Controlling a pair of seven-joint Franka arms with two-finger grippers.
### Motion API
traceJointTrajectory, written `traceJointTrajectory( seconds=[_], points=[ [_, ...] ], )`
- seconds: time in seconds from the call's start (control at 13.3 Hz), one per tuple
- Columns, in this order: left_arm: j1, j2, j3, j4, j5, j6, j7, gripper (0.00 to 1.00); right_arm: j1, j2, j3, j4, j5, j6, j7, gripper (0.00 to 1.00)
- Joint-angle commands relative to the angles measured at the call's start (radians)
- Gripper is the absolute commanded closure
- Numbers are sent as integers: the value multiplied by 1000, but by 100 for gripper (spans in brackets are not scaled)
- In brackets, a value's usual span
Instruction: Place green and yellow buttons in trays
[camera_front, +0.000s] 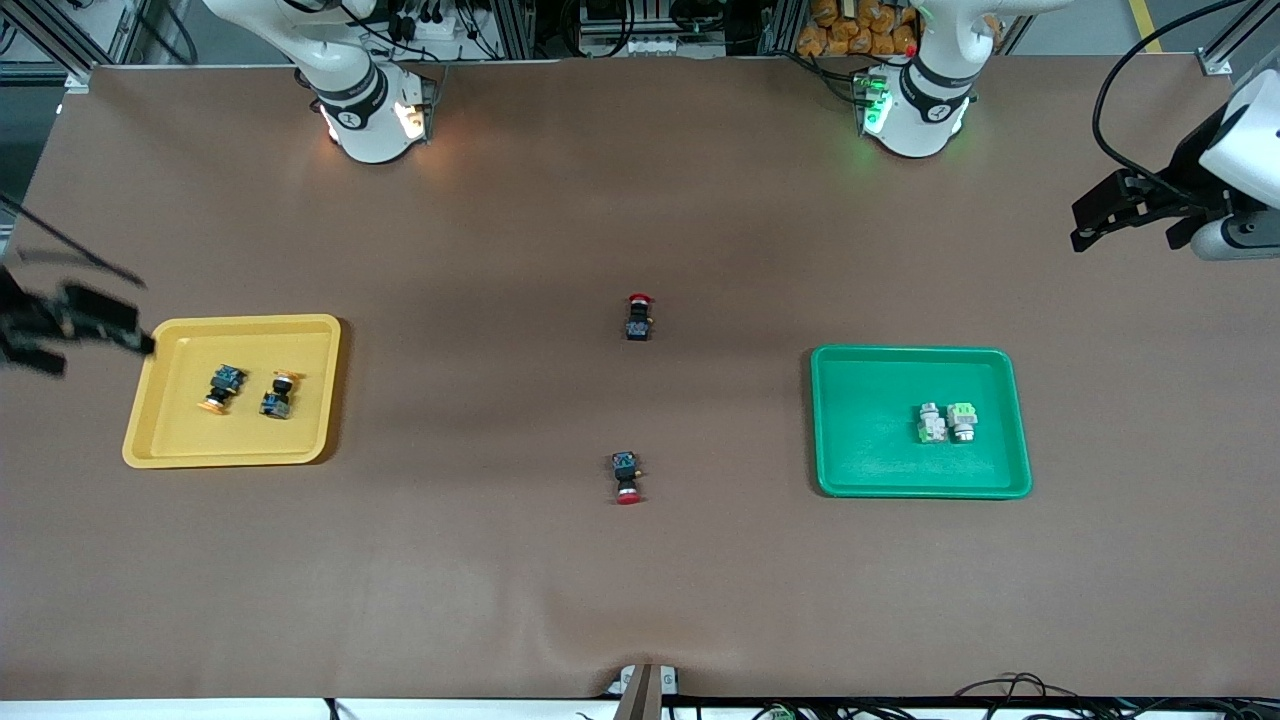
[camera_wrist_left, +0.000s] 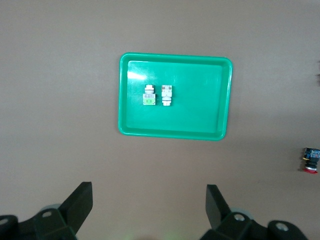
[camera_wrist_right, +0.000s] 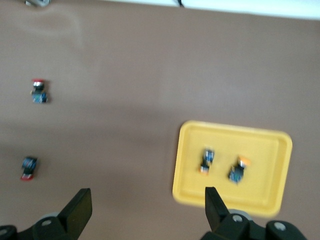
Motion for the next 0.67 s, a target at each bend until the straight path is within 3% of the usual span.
traceJointTrajectory(
  seconds=[0.0, 0.07, 0.37, 0.6],
  points=[
    [7, -58, -10, -63, -17, 29, -7, 0, 20, -118, -19, -135, -42, -17, 22, 0],
    [5, -61, -12, -63, -15, 28, 2, 0, 23, -172, -13, -210, -87, 2, 28, 0],
    [7, -64, -30, -61, -17, 29, 7, 0, 23, -373, -8, -541, -101, 153, 28, 0],
    [7, -64, -32, -55, -12, 29, 16, 0, 21, -433, 22, -630, -142, 175, 25, 0]
  ],
)
